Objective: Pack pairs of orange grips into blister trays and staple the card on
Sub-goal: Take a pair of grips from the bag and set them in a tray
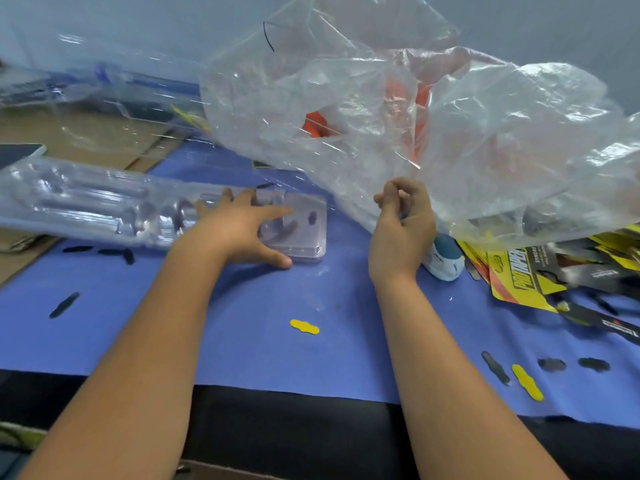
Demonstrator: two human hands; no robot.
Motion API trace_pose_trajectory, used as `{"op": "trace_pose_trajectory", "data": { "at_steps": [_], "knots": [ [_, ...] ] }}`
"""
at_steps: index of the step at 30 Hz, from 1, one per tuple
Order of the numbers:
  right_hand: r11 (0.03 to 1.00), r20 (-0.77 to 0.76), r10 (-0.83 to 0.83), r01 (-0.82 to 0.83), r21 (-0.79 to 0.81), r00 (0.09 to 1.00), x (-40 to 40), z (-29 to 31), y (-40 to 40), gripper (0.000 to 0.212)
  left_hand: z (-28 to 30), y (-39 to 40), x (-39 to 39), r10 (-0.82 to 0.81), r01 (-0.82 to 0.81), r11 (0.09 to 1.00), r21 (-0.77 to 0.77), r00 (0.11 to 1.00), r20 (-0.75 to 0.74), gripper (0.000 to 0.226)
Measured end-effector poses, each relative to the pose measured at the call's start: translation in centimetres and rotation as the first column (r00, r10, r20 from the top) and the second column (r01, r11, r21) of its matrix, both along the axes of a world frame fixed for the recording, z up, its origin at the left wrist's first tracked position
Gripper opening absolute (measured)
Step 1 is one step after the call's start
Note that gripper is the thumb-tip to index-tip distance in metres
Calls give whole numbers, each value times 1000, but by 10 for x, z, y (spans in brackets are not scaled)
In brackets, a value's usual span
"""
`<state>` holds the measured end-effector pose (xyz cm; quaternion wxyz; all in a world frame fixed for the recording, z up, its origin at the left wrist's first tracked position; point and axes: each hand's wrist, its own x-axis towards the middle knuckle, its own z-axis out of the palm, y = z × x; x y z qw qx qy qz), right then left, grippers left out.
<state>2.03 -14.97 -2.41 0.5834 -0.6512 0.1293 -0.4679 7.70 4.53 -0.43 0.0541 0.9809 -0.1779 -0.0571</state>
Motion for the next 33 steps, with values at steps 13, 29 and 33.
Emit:
{"op": "trace_pose_trajectory", "data": {
  "at_steps": [13, 29, 33],
  "knots": [
    [999, 36, 39, -39, -7, 999, -3, 2, 5, 25, -24, -3, 21, 227, -205, 974, -98, 901, 369, 66],
    [993, -235, 13, 15, 116, 972, 1, 2, -10, 16, -31, 27, 31, 523, -475, 789, -390, 852, 20, 56],
    [991, -284, 49, -12, 130, 958, 1, 0, -12, 15, -35, 29, 38, 486, -459, 846, -271, 873, 38, 62]
  ]
}}
